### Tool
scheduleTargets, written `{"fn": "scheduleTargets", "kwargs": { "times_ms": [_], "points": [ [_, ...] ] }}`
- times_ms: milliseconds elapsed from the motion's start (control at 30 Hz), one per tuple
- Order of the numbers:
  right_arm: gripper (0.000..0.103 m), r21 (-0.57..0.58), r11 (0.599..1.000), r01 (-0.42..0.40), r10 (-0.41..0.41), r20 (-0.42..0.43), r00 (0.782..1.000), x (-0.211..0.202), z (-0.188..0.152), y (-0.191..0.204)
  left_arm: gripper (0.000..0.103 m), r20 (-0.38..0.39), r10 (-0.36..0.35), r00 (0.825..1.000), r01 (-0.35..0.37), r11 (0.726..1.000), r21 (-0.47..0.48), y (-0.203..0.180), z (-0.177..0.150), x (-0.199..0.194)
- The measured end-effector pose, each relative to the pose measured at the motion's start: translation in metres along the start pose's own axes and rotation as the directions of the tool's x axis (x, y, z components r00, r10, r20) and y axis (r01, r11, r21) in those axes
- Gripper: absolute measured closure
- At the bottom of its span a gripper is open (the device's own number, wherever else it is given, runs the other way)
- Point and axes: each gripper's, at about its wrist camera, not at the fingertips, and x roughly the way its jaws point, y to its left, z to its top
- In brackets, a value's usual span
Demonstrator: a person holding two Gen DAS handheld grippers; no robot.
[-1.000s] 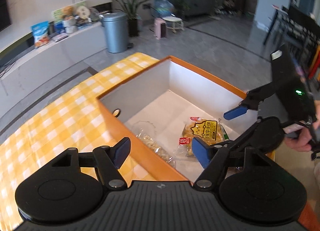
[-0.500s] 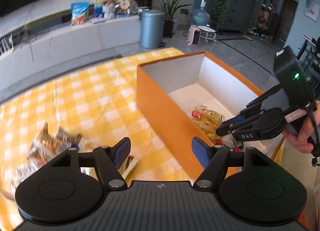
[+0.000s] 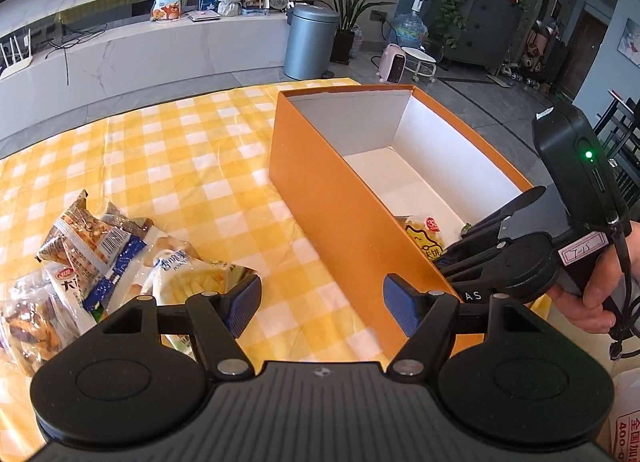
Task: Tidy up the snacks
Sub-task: 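Lift both tools out of the box and move back to the snacks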
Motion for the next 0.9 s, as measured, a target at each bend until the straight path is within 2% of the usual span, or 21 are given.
{"fn": "scheduleTargets", "kwargs": {
  "times_ms": [67,300,333,500,633,733,800,900],
  "points": [
    [0.096,-0.011,1.000,0.024,-0.024,0.009,1.000,-0.003,-0.001,0.004,0.020,0.001,-0.002,1.000,0.002,1.000,-0.001,-0.002,-0.002,-0.001],
    [0.068,-0.018,0.991,0.135,-0.132,0.118,0.984,-0.033,-0.013,0.014,0.020,0.034,0.003,0.999,-0.004,1.000,0.022,-0.012,-0.016,-0.017],
    [0.067,-0.013,0.987,0.158,-0.154,0.143,0.978,-0.038,-0.016,0.017,0.020,0.043,0.003,0.999,-0.005,1.000,0.029,-0.013,-0.017,-0.020],
    [0.063,0.024,0.961,0.274,-0.268,0.302,0.915,-0.067,-0.036,0.040,0.020,0.104,0.029,0.994,-0.036,0.997,0.064,-0.018,-0.027,-0.039],
    [0.061,0.052,0.947,0.317,-0.308,0.422,0.853,-0.082,-0.055,0.066,0.020,0.150,0.052,0.987,-0.062,0.996,0.062,-0.017,-0.036,-0.052],
    [0.061,0.074,0.944,0.322,-0.316,0.487,0.814,-0.088,-0.066,0.086,0.020,0.179,0.061,0.982,-0.069,0.997,0.041,-0.012,-0.044,-0.061],
    [0.060,0.088,0.943,0.321,-0.319,0.515,0.796,-0.089,-0.071,0.099,0.020,0.198,0.081,0.977,-0.089,0.996,0.031,-0.008,-0.051,-0.067],
    [0.053,0.104,0.950,0.296,-0.304,0.539,0.786,-0.089,-0.080,0.115,0.020,0.222,0.118,0.968,-0.119,0.993,-0.008,-0.001,-0.062,-0.076]
  ]
}}
